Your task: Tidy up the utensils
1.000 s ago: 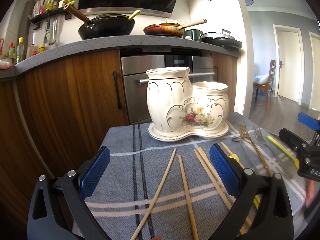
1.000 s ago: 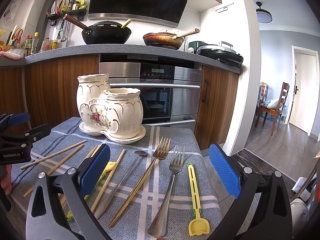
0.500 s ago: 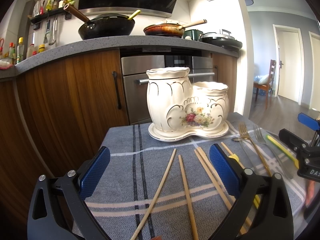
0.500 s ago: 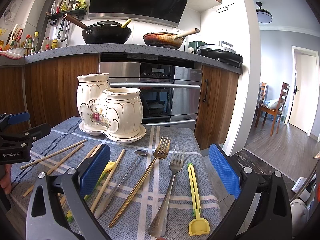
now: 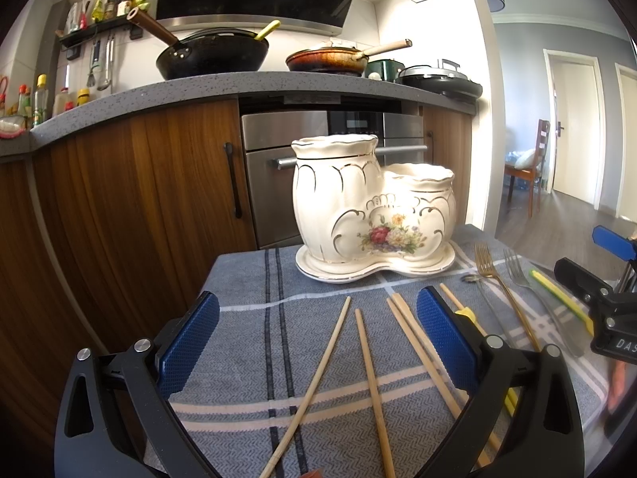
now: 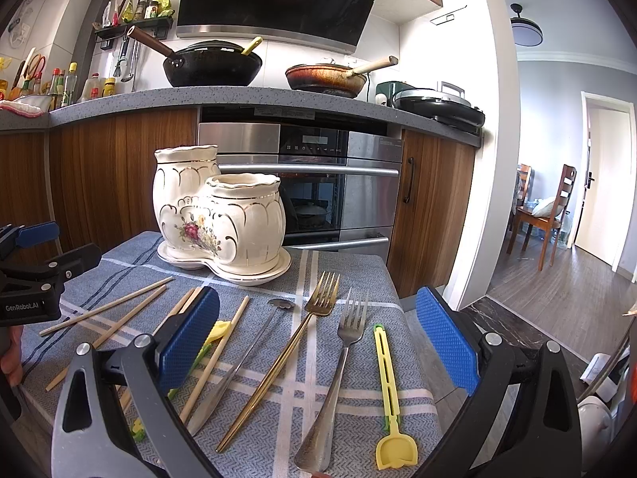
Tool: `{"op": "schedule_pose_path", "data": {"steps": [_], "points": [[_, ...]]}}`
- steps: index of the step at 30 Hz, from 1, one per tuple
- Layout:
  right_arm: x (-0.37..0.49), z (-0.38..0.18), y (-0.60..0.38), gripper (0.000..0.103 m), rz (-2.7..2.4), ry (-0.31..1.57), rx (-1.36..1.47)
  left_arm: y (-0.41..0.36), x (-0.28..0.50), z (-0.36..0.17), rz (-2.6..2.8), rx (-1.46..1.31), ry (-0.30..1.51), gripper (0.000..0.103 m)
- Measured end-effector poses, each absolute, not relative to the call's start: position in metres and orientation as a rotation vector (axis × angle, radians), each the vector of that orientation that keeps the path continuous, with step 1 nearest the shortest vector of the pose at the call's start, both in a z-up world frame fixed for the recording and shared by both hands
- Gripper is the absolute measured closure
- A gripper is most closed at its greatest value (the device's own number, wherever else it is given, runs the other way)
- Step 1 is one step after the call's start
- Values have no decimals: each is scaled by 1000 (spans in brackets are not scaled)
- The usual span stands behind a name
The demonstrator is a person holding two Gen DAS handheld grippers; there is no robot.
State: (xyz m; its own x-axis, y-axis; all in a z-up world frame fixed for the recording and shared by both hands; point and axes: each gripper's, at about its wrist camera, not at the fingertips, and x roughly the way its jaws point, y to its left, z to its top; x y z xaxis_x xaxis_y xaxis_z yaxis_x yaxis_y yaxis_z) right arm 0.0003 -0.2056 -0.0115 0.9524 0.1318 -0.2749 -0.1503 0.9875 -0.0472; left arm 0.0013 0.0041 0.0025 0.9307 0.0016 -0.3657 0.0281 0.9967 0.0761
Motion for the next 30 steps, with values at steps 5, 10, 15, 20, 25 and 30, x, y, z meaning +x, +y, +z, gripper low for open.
{"op": "schedule_pose_path", "data": {"steps": [5,10,15,20,25,30], "points": [[0,-11,-206,5,144,275,-69,4,1,3,-14,81,373,4],[0,-11,-206,5,142,273,-64,5,2,2,-22,75,379,4],[0,-3,-216,5,136,263,-26,7,0,13,-43,105,364,4],[0,17,-226,6,142,266,-100,10,5,24,-130,190,417,4],[3,18,-232,6,147,379,-251,13,13,19,-210,303,536,4],[10,10,-245,6,186,508,-267,13,27,0,-206,401,656,7]]}}
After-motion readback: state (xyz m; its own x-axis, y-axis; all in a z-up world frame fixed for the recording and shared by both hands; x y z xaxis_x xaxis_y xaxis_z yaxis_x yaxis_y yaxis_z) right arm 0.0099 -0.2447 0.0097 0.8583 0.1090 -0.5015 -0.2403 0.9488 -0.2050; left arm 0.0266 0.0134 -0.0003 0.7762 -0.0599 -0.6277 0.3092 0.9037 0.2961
